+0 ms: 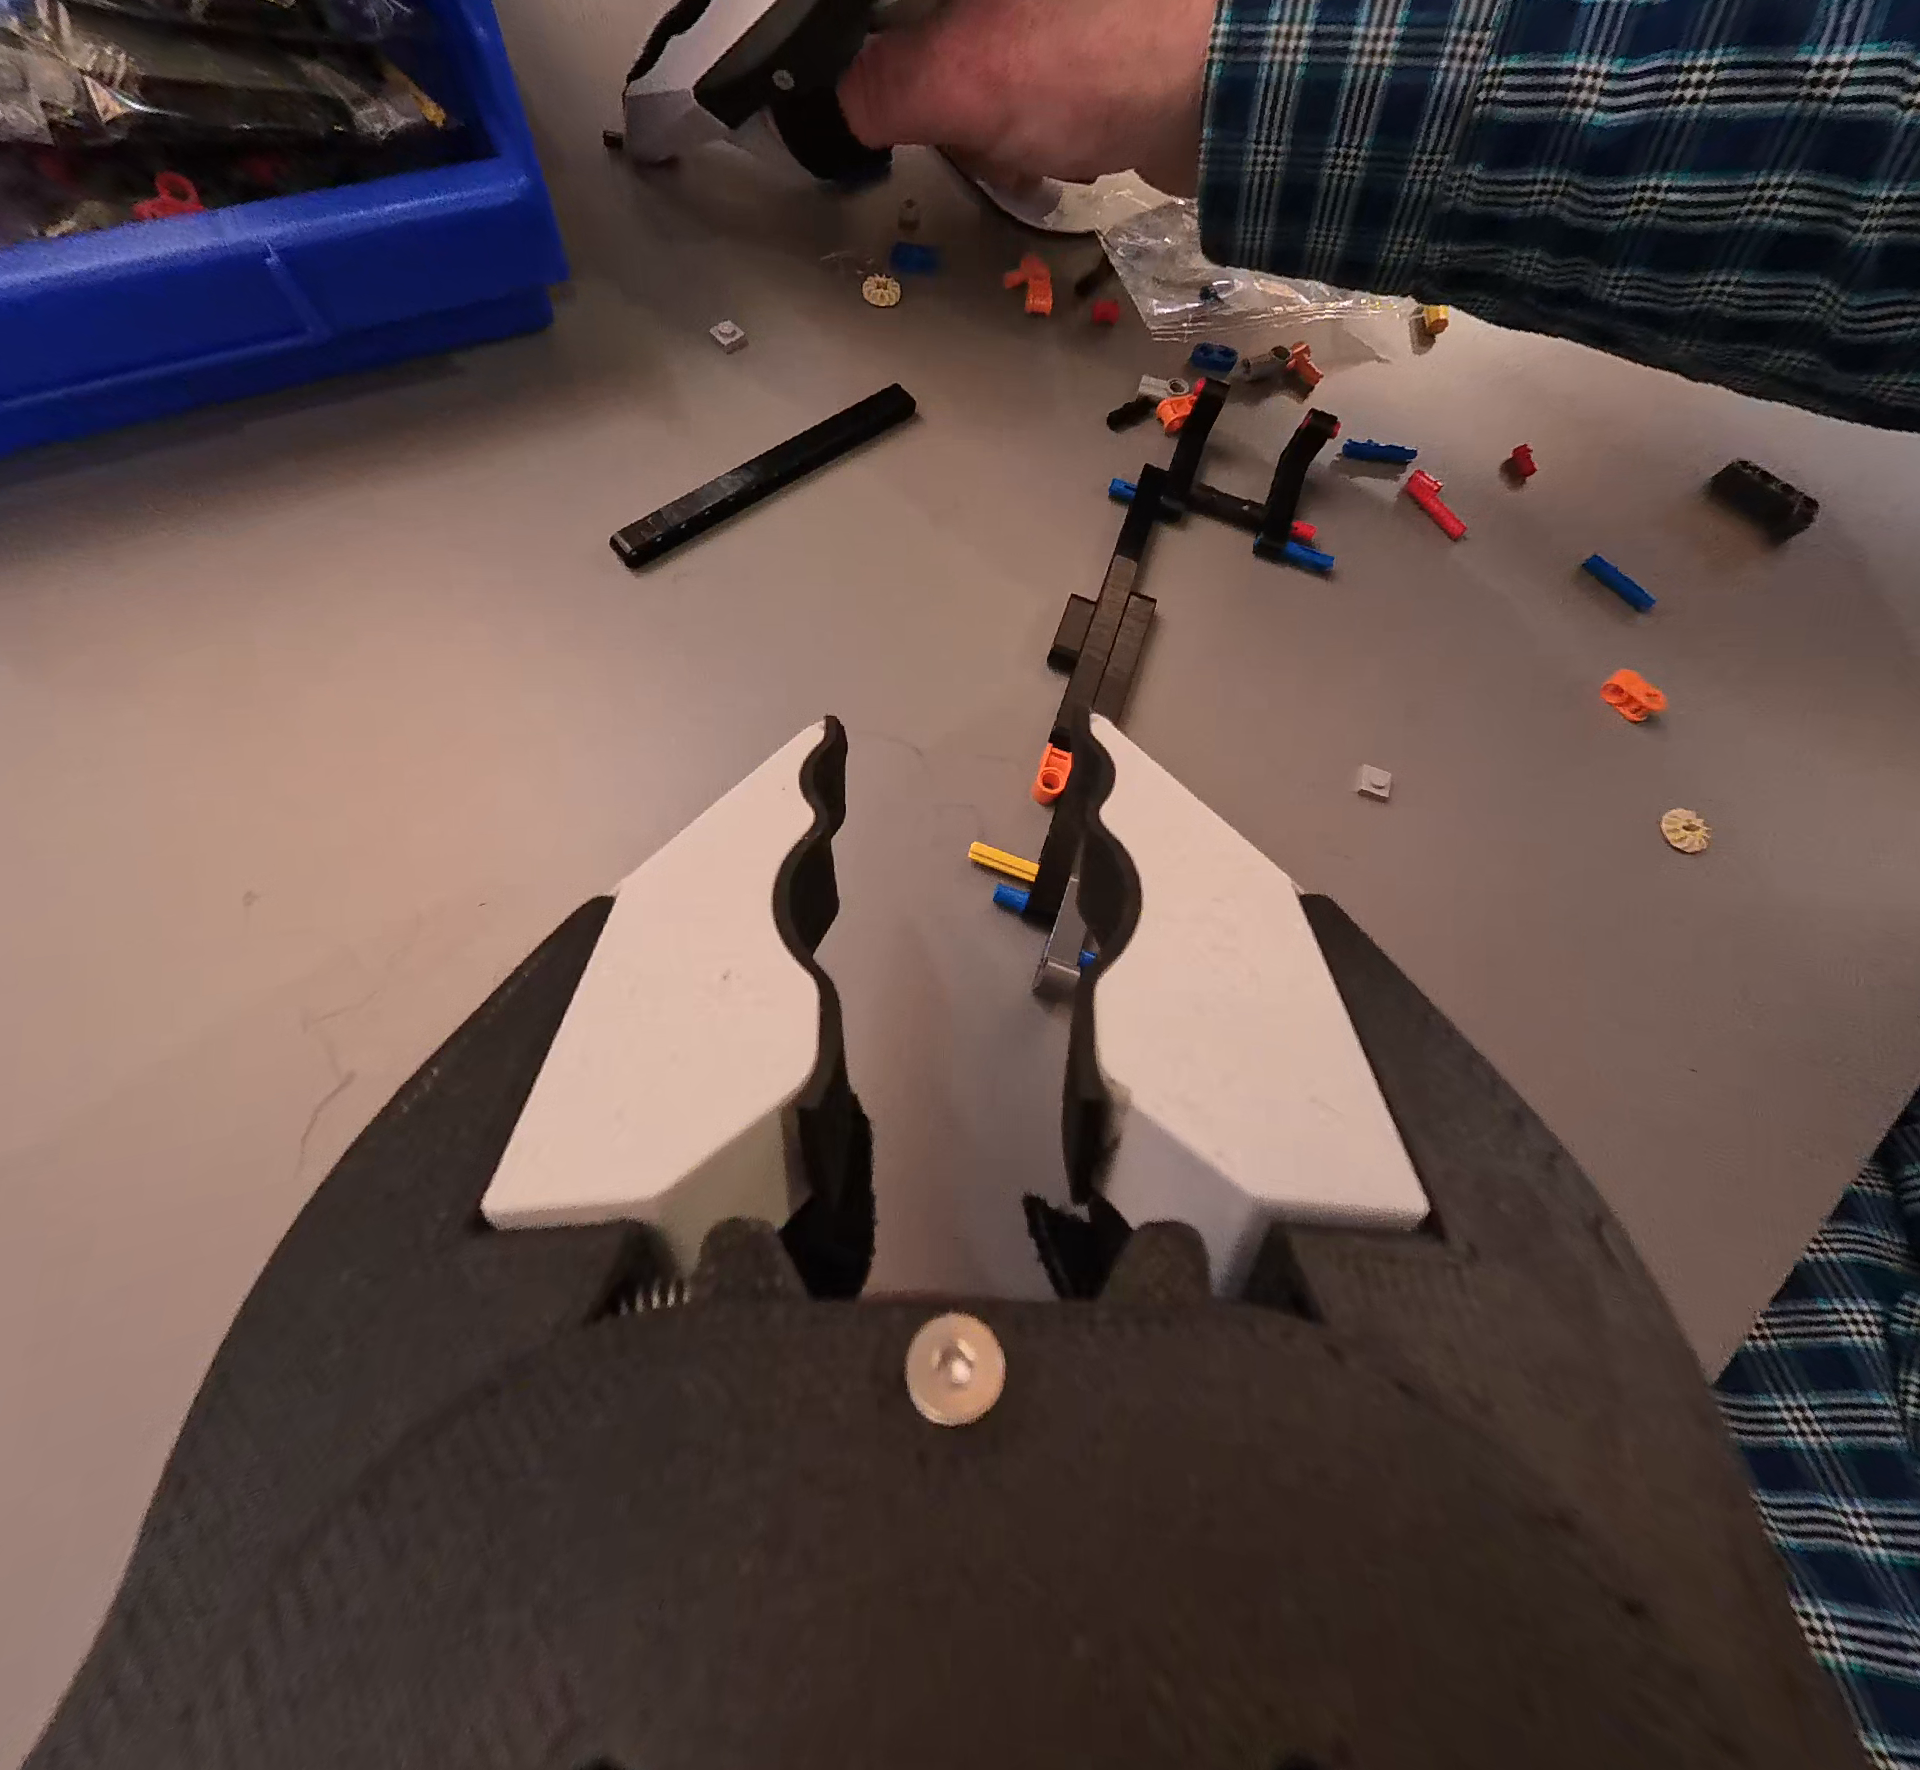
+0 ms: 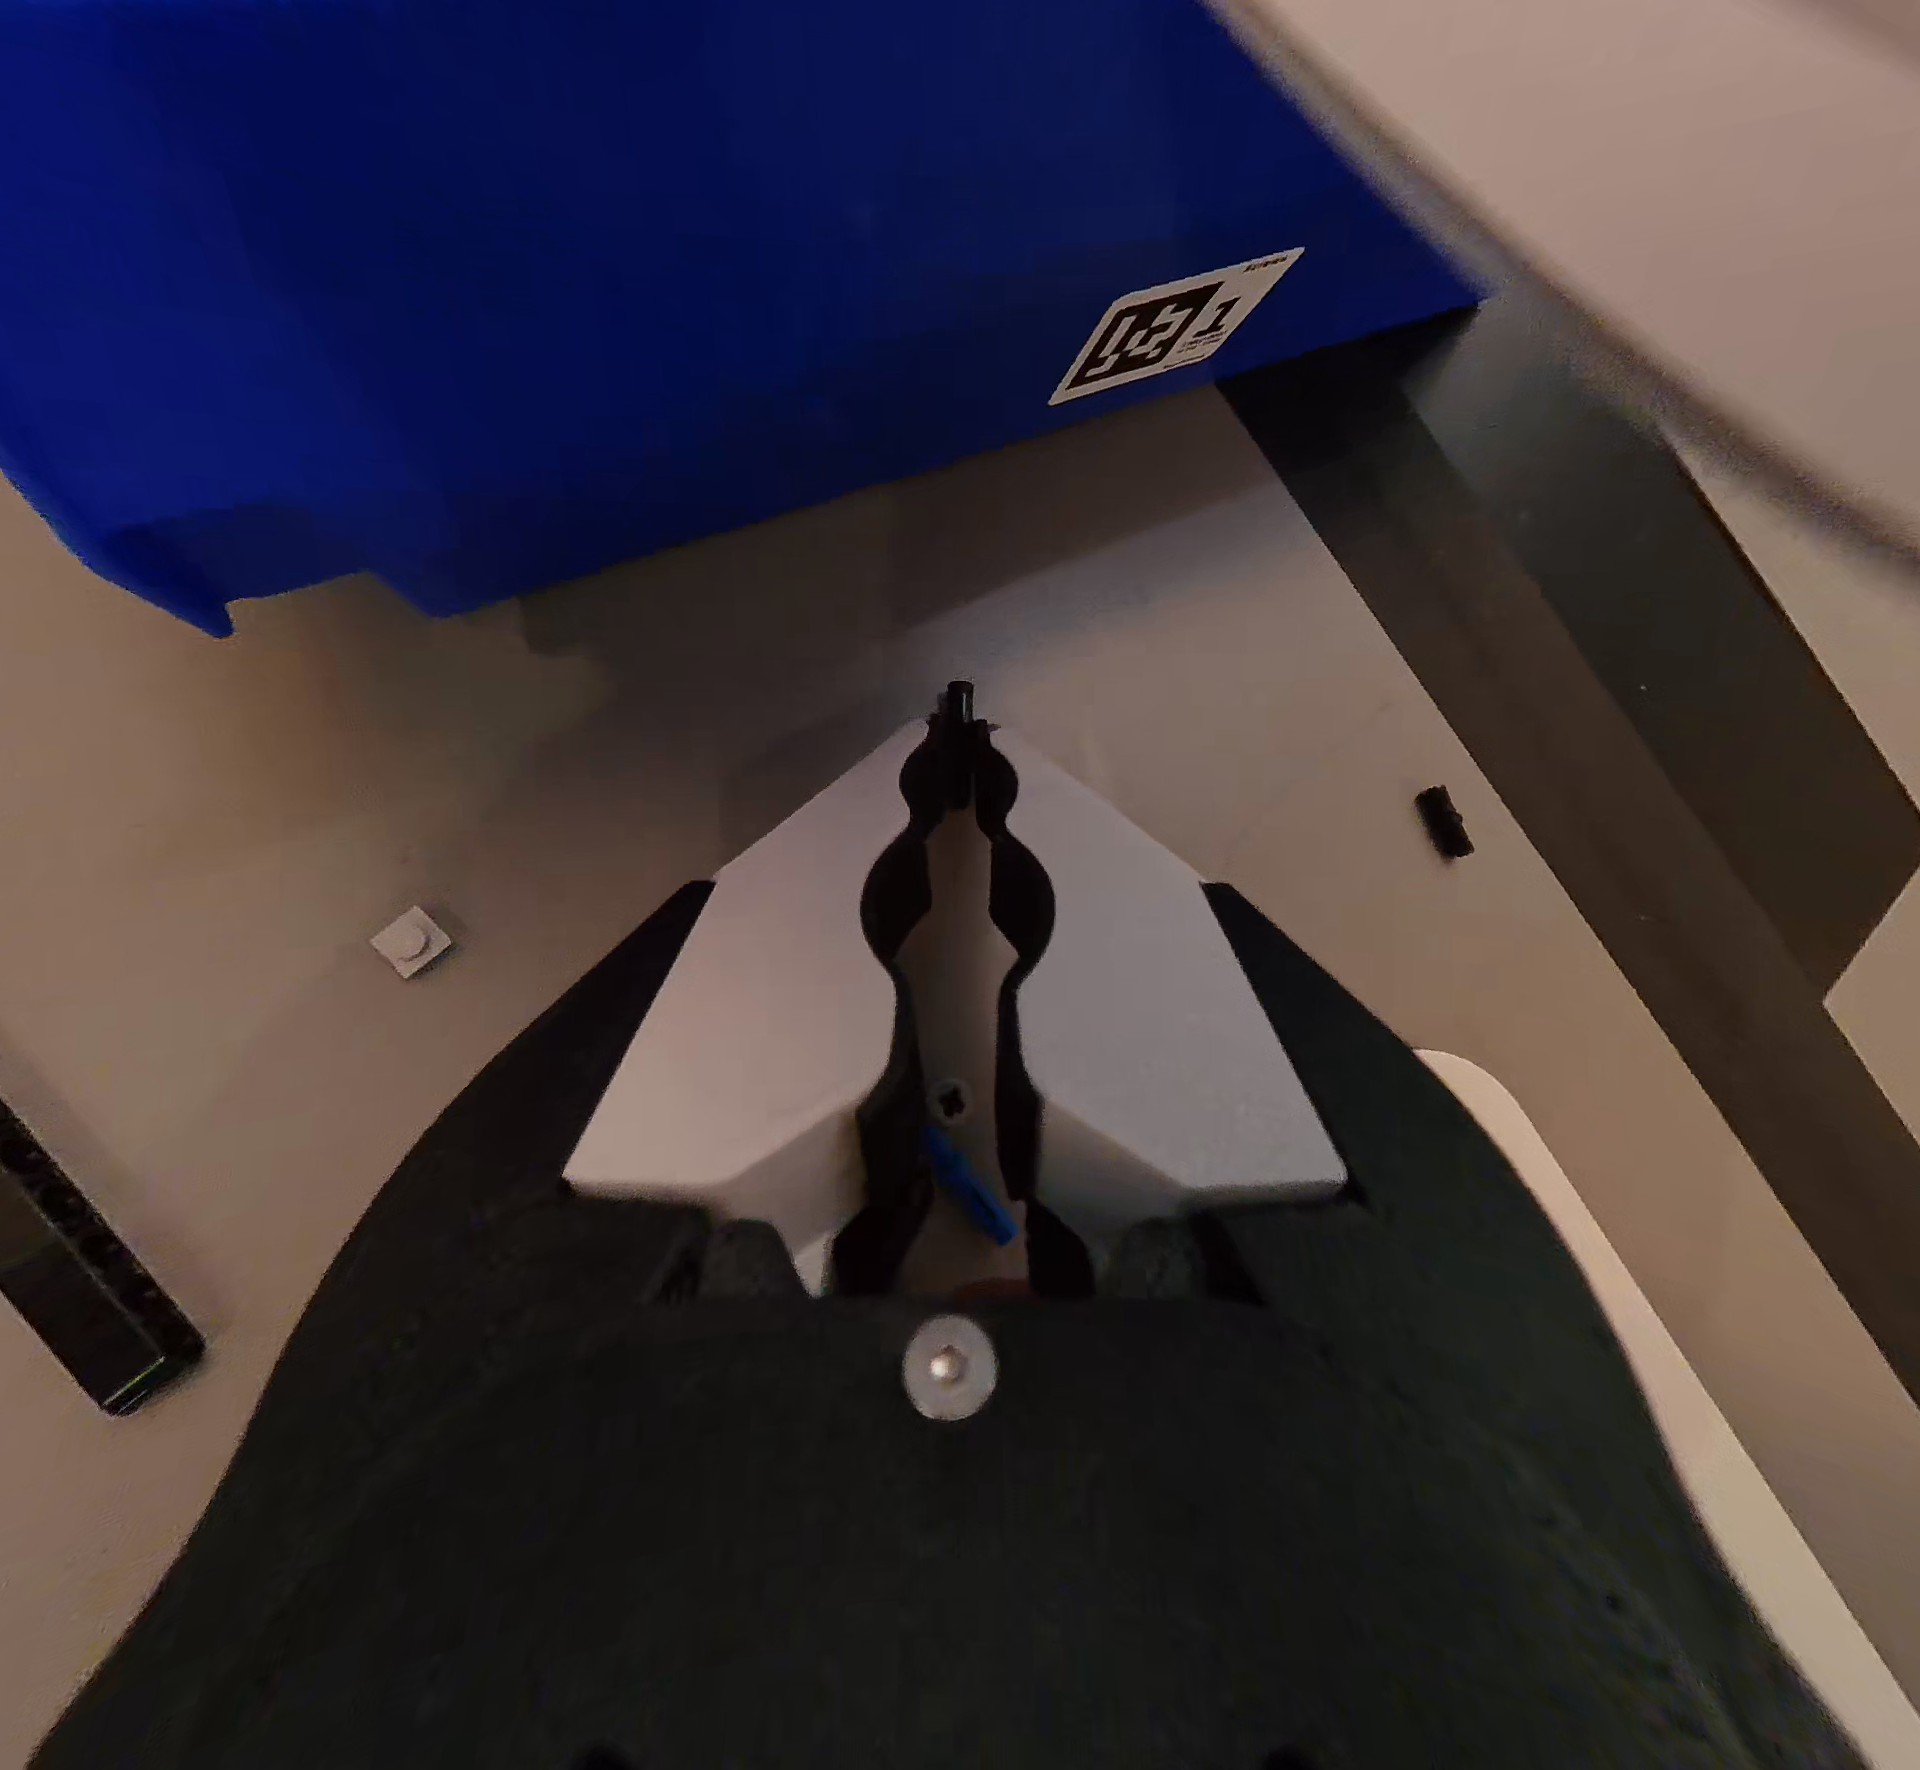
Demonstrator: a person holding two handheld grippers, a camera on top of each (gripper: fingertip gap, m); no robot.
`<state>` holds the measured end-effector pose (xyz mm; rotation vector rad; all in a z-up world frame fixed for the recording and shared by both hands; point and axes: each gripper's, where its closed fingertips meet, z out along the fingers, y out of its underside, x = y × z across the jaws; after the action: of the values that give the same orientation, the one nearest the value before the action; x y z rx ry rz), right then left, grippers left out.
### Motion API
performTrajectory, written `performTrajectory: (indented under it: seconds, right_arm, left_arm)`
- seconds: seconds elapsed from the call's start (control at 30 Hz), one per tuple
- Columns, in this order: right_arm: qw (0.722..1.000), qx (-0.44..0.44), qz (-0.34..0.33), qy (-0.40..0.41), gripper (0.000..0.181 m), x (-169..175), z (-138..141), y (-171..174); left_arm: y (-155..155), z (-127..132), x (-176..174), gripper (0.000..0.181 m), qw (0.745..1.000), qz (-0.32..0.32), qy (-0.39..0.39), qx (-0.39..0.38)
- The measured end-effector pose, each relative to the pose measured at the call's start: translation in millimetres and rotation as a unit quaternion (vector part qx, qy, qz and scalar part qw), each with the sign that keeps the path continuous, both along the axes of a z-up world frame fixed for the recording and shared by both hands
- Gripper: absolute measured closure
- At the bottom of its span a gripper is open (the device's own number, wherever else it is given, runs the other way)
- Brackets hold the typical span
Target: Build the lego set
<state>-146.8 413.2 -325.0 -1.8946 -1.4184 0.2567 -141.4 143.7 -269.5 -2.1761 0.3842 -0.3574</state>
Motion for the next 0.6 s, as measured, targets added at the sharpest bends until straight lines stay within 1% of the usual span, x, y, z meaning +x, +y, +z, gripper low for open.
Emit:
performTrajectory:
  seconds: [0.23,0.47,0.6]
  right_arm:
    - [0.999,-0.014,0.025,-0.014,0.179,7.8,0.1,-18.8]
    - [0.997,-0.024,0.073,-0.021,0.18,18.6,0.0,-55.9]
    - [0.995,-0.031,0.1,-0.003,0.18,24.8,7.6,-78.9]
  left_arm:
    - [0.7,1.3,-0.3,0.14,1.0,0.0,0.001,0.002]
    - [1.3,0.2,1.7,0.14,1.0,-0.002,0.002,0.0]
    - [1.7,-0.1,3.5,0.14,1.0,-0.003,0.006,0.001]
